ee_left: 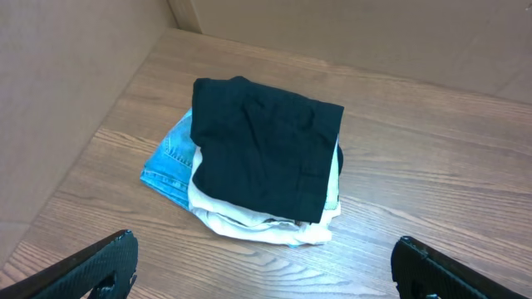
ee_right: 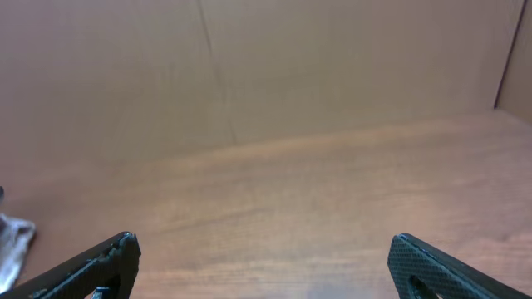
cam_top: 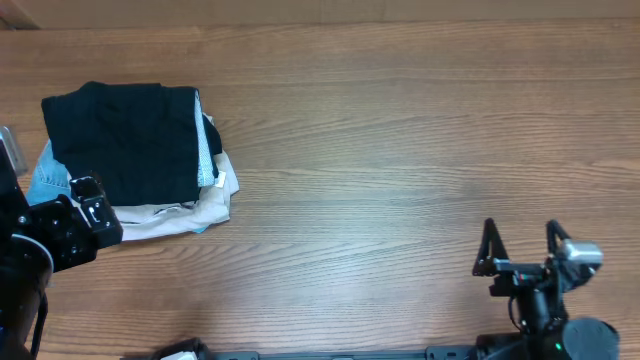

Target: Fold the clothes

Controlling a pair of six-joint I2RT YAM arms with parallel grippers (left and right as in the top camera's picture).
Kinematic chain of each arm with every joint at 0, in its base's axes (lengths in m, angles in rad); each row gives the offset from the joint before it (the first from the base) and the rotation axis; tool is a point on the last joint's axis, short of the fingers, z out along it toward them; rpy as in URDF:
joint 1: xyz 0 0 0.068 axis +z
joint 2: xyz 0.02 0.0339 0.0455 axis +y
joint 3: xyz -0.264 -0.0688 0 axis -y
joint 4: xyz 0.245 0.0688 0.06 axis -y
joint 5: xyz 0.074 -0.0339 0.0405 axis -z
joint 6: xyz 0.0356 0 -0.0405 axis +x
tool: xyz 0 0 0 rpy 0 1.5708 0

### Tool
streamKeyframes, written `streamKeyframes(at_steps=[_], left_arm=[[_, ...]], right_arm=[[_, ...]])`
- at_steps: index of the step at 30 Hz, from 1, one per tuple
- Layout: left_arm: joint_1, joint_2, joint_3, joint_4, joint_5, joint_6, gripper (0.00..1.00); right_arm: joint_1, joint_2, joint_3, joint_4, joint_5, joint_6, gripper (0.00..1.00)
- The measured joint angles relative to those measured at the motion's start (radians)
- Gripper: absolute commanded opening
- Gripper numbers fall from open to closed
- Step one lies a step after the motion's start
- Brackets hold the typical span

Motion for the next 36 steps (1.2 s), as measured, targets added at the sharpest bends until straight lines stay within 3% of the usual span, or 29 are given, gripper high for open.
streamKeyframes(at_steps=[11, 36], left_arm=[[0.000, 0.000, 0.000, 0.000, 0.000, 0.000, 1.00], [0.000, 0.000, 0.000, 0.000, 0.000, 0.000, 1.00]], right_arm=[[0.005, 0.001, -0.360, 0.247, 0.022, -0.018, 1.00], [0.005, 0.001, -0.371, 0.260, 0.023, -0.019, 1.00]])
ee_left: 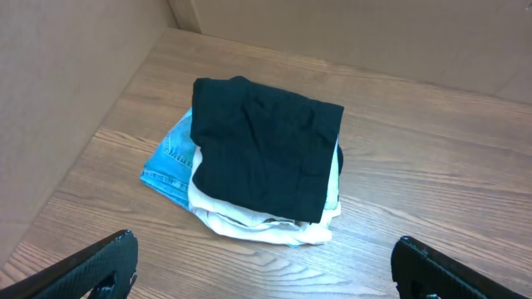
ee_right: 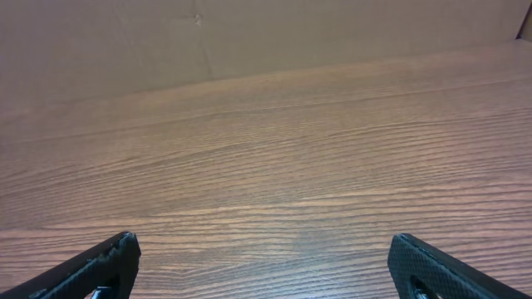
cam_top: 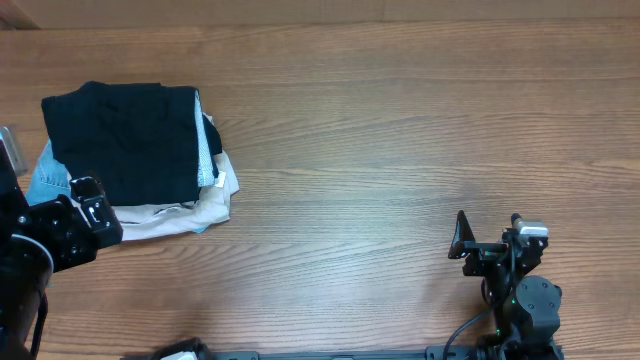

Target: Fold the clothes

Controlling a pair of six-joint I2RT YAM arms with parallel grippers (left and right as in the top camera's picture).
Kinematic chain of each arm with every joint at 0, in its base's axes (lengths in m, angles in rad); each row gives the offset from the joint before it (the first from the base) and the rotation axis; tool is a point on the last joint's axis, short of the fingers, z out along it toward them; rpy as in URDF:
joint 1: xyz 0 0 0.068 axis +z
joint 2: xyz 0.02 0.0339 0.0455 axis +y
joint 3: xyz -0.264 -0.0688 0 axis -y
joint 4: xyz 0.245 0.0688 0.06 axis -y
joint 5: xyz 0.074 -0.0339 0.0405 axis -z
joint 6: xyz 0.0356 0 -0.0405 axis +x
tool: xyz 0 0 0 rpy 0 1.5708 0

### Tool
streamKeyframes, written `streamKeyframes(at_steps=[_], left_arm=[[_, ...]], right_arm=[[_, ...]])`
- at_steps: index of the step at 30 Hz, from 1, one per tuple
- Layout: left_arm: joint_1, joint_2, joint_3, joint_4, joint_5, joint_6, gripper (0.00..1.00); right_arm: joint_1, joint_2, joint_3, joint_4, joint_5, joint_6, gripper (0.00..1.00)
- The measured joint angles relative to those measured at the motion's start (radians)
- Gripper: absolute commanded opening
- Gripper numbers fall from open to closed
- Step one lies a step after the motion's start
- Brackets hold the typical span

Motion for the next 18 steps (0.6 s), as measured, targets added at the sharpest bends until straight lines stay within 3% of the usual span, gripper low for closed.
streamKeyframes(at_steps=[9, 14, 18], left_arm=[[-0.005, -0.003, -0.015, 0.021, 0.034, -0.074, 1.00], [-0.059, -0.076, -0.186, 0.249, 0.023, -0.091, 1.00], [-0.114, -0.274, -0.481, 0.499, -0.008, -0.098, 1.00]], right_arm=[[0.000, 0.000, 0.000, 0.000, 0.000, 0.000, 1.00], [0.000, 0.000, 0.000, 0.001, 0.001, 0.000, 1.00], [0.000, 0.000, 0.000, 0.003, 0.001, 0.000, 1.00]])
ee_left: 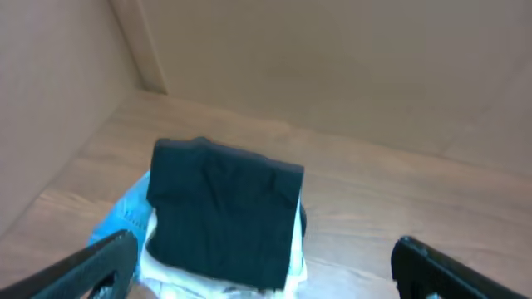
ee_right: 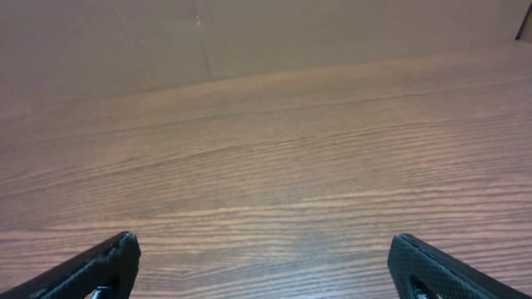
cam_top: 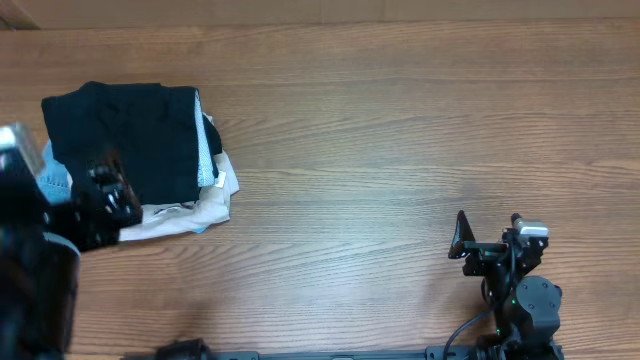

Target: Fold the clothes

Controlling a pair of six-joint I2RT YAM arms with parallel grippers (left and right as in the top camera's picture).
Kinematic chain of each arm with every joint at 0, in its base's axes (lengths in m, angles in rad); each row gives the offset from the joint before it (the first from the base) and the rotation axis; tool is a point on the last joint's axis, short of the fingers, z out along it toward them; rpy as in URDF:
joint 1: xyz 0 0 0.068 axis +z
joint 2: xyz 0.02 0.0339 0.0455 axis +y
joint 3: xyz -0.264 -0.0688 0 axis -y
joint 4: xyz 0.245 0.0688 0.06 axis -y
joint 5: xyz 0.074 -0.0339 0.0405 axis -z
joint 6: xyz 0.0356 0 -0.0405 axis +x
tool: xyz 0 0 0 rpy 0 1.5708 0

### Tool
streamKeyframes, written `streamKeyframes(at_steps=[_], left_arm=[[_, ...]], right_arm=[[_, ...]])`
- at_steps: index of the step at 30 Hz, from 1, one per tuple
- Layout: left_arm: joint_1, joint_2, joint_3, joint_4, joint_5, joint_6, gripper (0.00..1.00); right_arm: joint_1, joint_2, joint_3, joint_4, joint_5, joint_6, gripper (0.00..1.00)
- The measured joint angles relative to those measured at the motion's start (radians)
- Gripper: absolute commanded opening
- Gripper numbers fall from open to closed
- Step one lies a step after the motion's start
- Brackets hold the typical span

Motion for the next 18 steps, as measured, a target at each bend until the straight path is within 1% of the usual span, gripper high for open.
streamKeyframes(at_steps=[5, 12, 15, 18], left_arm=[[-0.016, -0.307, -0.401, 0.235, -0.018, -0.003, 1.00], [-0.016, -0.598, -0.924, 0.523, -0.027, -0.003, 1.00], [-0.016, -0.703, -1.089, 0.624, -0.029, -0.004, 1.00], [-0.016, -0.799, -1.206, 0.697, -0.029, -0.006, 1.00]], right_arm=[[0.000, 0.000, 0.000, -0.002, 0.000, 0.000, 1.00], [0.000, 0.000, -0.001, 0.003, 0.000, 0.000, 1.00], [0.000, 0.000, -0.001, 0.002, 0.000, 0.000, 1.00], [0.000, 0.000, -0.001, 0.002, 0.000, 0.000, 1.00]])
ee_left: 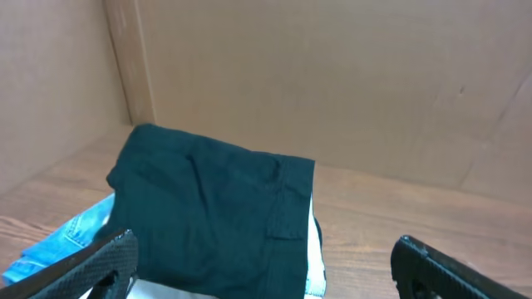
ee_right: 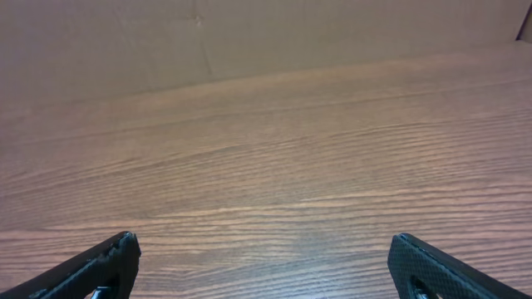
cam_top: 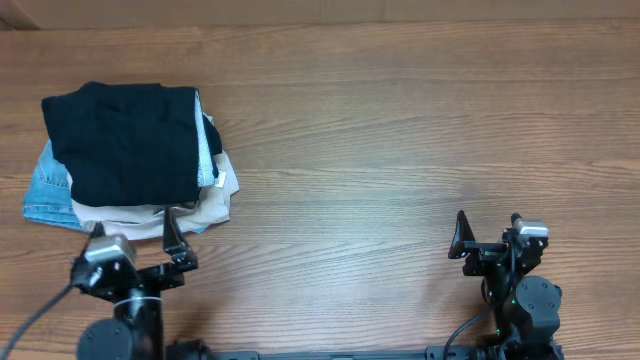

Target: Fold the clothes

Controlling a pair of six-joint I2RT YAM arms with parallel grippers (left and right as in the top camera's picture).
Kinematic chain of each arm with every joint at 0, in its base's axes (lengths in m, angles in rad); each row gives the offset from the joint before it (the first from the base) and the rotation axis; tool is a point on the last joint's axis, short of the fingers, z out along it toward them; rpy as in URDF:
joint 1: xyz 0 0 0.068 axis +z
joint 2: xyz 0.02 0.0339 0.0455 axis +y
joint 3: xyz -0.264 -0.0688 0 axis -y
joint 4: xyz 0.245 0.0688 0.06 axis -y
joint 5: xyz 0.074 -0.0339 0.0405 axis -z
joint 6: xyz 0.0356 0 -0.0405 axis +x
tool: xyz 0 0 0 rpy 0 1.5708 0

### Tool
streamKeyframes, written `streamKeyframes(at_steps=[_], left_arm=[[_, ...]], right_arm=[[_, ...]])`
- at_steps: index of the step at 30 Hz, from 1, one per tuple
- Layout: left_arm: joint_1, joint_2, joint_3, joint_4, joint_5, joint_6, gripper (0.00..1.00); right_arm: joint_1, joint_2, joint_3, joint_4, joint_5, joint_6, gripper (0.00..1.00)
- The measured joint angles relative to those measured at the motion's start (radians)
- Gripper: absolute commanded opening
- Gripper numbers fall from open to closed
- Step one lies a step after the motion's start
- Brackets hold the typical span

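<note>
A stack of folded clothes lies at the table's far left: a black garment (cam_top: pixel 125 140) on top, a cream one (cam_top: pixel 190 212) beneath, and blue denim (cam_top: pixel 45 190) at the bottom left. From the left wrist view the black garment (ee_left: pixel 216 203) fills the middle. My left gripper (cam_top: pixel 135 238) stands open just in front of the stack, holding nothing. Over at the front right, my right gripper (cam_top: pixel 490 228) is also open and empty above bare wood.
The wooden table (cam_top: pixel 400 130) stretches from the stack to the right side. Brown cardboard walls (ee_left: pixel 332 75) stand behind and to the left of the table.
My left arm has moved from over the stack's front-left corner down to the front edge, just before the stack. The clothes and the right arm have not moved.
At first the left arm hung at the far left beside the folded stack and the right gripper stood at the front right. The right gripper then shifted slightly left and lower and stayed. The left arm later rose near the stack, and now rests at the front edge.
</note>
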Motion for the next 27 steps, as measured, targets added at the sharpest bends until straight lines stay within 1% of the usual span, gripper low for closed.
streamKeyframes(at_steps=[4, 12, 15, 16, 18, 27], left_arm=[[-0.006, -0.097, -0.126, 0.064, 0.000, -0.008, 1.00], [-0.044, -0.100, -0.224, 0.091, 0.000, -0.016, 1.00], [-0.044, -0.102, -0.319, 0.116, 0.000, -0.016, 1.00], [-0.045, -0.102, -0.378, 0.137, 0.000, -0.016, 1.00], [-0.046, -0.102, -0.428, 0.150, 0.000, -0.016, 1.00], [-0.046, -0.101, -0.431, 0.170, 0.000, -0.015, 1.00]], right_arm=[[0.000, 0.000, 0.000, 0.000, 0.000, 0.000, 1.00], [0.000, 0.000, 0.000, 0.000, 0.000, 0.000, 1.00], [0.000, 0.000, 0.000, 0.000, 0.000, 0.000, 1.00], [0.000, 0.000, 0.000, 0.000, 0.000, 0.000, 1.00], [0.000, 0.000, 0.000, 0.000, 0.000, 0.000, 1.00], [0.000, 0.000, 0.000, 0.002, 0.000, 0.000, 1.00]])
